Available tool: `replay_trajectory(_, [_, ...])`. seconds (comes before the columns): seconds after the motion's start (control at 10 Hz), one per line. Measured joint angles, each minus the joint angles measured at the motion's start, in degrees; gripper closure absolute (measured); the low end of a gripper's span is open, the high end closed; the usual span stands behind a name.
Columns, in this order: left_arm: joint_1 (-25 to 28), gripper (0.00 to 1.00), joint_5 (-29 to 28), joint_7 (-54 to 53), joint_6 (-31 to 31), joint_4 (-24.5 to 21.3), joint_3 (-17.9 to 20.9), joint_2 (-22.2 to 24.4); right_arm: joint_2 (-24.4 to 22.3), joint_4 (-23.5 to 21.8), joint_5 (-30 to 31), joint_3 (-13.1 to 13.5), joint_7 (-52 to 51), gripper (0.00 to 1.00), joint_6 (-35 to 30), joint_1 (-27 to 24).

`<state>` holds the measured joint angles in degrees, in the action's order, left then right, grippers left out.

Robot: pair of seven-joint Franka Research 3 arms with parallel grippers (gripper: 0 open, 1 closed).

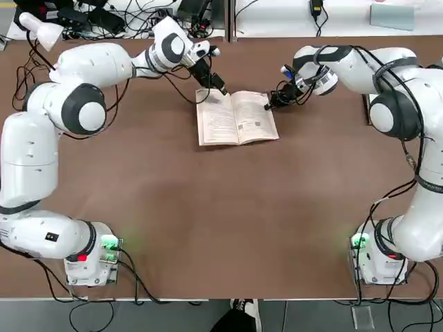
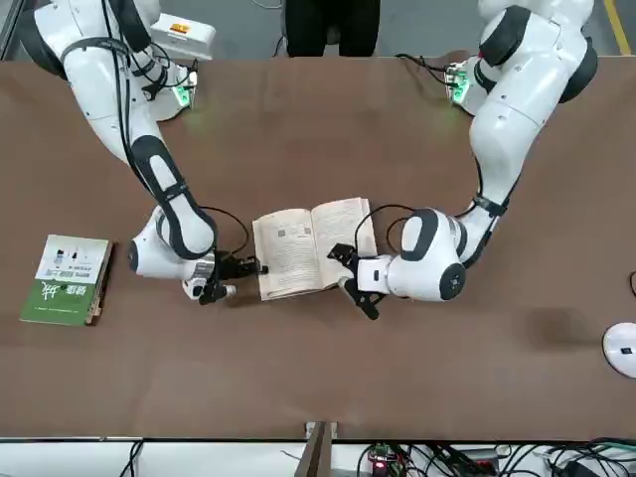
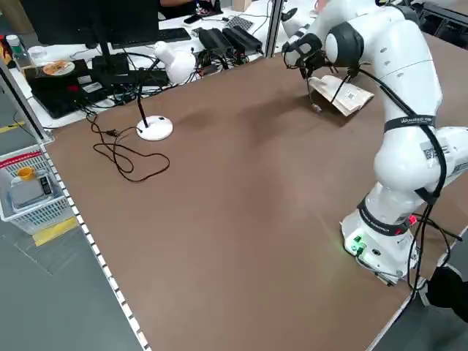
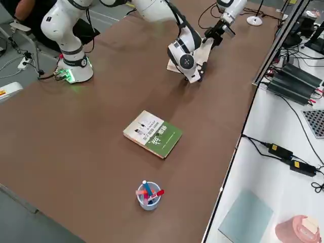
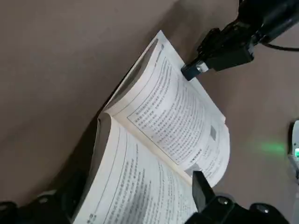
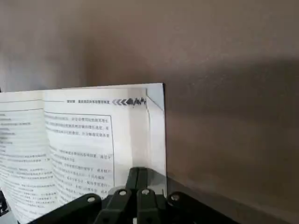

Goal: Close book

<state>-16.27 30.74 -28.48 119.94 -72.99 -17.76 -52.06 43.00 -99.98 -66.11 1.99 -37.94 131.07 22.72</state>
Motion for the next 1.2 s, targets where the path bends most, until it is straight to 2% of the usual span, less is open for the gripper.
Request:
replay_trajectory(0.8, [0.0,0.01,0.0,3.7,-1.0,0.0,0.2,1.5,0.0,0.0,0.0,0.1,-0.5,0.99,0.0,0.0])
replay_trajectory(1.2, [-0.2,0.01,0.0,9.1,-1.1,0.0,0.2,2.0,0.0,0.0,0.1,0.1,-0.6,0.99,0.0,0.0])
